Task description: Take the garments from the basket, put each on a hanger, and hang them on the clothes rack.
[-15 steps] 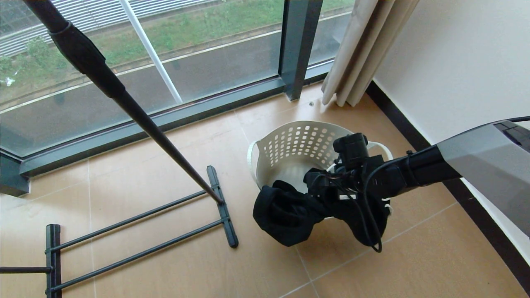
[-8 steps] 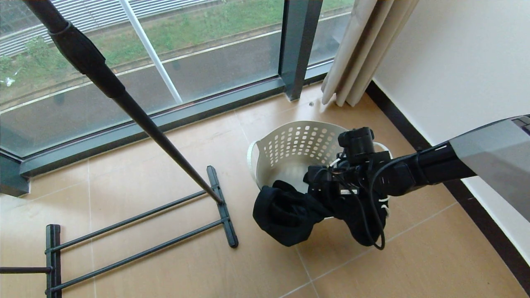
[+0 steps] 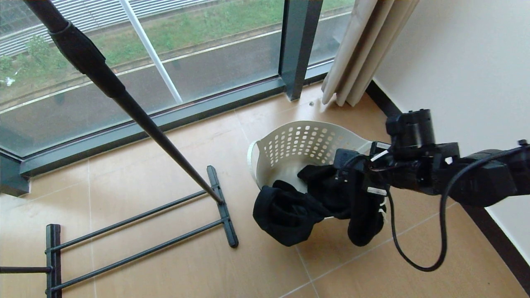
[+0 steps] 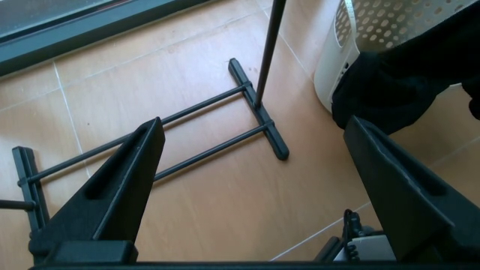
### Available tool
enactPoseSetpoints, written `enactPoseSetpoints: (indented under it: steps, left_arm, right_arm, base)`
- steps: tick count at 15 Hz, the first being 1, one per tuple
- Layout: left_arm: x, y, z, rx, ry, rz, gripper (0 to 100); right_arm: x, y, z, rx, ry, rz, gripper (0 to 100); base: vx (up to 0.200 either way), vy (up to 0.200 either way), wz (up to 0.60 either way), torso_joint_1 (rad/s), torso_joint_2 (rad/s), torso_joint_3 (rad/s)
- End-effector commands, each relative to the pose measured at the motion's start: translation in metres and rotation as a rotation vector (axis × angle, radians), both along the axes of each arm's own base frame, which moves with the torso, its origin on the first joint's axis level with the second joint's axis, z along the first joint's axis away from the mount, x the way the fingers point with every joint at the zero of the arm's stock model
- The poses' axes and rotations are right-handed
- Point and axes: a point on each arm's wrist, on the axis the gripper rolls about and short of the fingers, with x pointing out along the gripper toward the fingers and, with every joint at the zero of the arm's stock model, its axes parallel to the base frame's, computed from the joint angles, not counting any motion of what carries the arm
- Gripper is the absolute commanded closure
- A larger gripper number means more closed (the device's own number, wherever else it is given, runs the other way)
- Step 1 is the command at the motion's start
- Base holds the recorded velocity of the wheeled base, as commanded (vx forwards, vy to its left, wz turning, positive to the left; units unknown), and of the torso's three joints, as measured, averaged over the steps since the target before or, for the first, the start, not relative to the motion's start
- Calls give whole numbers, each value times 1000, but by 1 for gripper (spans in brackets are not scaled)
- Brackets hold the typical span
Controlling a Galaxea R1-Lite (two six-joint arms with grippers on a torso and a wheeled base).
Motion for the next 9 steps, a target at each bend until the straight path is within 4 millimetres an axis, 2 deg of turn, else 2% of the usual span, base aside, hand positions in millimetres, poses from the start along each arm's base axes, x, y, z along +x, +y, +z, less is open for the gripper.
enactPoseSetpoints:
  steps: [1, 3, 4, 6, 9]
  left_arm:
    - [0, 0, 0, 0, 1, 0, 0]
    - [0, 0, 0, 0, 1, 0, 0]
    - [0, 0, 0, 0, 1, 0, 0]
    - [0, 0, 0, -2, 1, 0, 0]
    - [0, 0, 0, -2, 1, 0, 0]
  right_arm:
    - [-59, -24, 39, 115, -91, -6, 100]
    - [-85, -34, 43, 170, -106, -19, 100]
    - [-104, -42, 46, 244, -119, -50, 100]
    - [-122, -47, 47, 397, -106, -54, 100]
    - [-140, -54, 46, 448, -105, -35, 100]
  base:
    - [0, 0, 0, 0, 0, 0]
    - [0, 0, 0, 0, 0, 0]
    - [0, 0, 0, 0, 0, 0]
    - [0, 0, 0, 0, 0, 0]
    - [0, 0, 0, 2, -1, 35]
